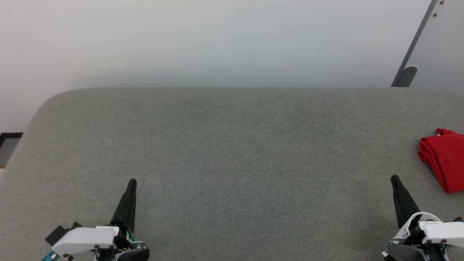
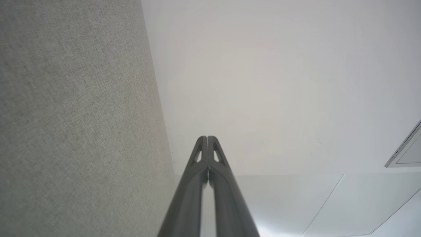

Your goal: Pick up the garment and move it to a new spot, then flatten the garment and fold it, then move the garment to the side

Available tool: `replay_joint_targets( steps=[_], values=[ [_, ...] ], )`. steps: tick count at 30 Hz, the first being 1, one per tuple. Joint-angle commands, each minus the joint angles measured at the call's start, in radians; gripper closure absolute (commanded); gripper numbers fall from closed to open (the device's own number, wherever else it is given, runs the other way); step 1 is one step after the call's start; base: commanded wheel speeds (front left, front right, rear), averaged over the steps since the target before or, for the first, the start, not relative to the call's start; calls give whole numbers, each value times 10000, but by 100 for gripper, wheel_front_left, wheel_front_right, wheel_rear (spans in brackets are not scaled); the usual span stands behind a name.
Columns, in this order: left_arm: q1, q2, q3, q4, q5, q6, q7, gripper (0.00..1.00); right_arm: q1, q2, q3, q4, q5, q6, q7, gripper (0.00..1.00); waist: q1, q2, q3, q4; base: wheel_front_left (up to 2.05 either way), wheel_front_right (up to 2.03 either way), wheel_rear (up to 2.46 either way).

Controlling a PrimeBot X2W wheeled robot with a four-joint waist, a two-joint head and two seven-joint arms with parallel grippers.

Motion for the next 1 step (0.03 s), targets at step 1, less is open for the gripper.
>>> replay_joint_targets(
  steps=[1],
  values=[
    [-106, -24, 30, 13, 36, -53, 3, 100, -29, 36, 12, 3, 41, -10, 18, 100, 0, -1, 0, 0, 0, 0, 0]
  ],
)
